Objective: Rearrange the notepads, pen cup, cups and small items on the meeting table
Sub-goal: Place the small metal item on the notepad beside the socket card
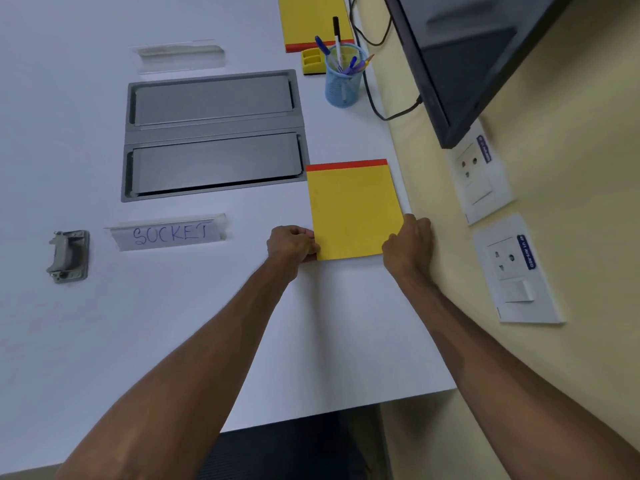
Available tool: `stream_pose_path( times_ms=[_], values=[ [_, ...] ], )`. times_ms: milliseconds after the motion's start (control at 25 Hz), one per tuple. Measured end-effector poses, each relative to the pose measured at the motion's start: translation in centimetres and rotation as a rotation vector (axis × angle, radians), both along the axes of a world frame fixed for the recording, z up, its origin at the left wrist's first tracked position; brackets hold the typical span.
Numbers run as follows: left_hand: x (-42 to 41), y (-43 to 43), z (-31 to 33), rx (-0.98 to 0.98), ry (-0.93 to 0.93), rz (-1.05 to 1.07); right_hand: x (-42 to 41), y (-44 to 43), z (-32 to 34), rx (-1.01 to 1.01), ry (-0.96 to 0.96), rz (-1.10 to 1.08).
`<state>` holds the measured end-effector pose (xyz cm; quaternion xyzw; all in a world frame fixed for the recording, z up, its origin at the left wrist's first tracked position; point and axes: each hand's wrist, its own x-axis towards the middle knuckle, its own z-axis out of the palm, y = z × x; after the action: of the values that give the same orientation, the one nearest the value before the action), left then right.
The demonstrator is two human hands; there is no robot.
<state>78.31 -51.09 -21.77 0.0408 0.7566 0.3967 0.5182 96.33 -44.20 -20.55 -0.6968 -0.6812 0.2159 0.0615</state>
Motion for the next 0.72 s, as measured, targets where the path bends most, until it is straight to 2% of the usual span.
stream_pose_path(
  times_ms=[240,400,720],
  values=[
    [1.2,-0.5,-0.2,-0.044,0.019,-0.028,1.2,-1.1,-0.3,0.003,-0.069,0.062],
    [1.7,-0.6,-0.2,-0.007,0.094,-0.073,1.2,-1.3,-0.5,-0.036,-0.076,0.107],
    [2.0,-0.8,0.4,-0.022,0.344,-0.347,1.4,-1.7,-0.2,-0.109,-0.115,0.171]
  ],
)
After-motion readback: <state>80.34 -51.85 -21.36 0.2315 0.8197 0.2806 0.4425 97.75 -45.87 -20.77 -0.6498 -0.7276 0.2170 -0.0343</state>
